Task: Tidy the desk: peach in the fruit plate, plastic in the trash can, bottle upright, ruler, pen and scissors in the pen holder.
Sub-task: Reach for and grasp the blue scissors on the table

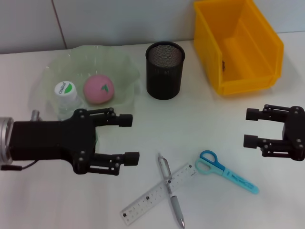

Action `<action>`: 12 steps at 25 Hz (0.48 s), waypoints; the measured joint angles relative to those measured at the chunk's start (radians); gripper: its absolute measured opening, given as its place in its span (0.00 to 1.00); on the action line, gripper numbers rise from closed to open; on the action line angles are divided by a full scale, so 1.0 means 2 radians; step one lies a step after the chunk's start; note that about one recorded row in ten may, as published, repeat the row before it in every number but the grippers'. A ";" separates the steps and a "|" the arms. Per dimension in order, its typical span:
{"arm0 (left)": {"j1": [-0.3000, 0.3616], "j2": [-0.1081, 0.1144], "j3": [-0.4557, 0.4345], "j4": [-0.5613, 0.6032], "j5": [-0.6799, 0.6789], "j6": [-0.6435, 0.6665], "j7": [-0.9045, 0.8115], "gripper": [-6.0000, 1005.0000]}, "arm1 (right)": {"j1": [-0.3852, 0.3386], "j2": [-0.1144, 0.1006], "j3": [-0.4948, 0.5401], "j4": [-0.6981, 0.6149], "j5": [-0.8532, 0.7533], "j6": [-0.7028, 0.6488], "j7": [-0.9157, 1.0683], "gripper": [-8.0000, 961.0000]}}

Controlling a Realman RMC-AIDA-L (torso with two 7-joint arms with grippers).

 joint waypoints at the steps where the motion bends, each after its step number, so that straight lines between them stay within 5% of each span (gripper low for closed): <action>1: -0.002 0.000 0.007 0.011 0.000 -0.001 -0.009 0.82 | 0.001 -0.001 0.000 0.000 0.000 -0.001 0.000 0.77; 8: -0.004 0.000 0.018 0.034 -0.001 -0.001 -0.020 0.82 | 0.008 -0.005 -0.006 -0.033 -0.017 -0.008 0.038 0.77; 12: -0.002 0.001 0.018 0.030 0.000 -0.002 -0.015 0.82 | 0.024 0.012 -0.008 -0.122 -0.070 -0.037 0.121 0.77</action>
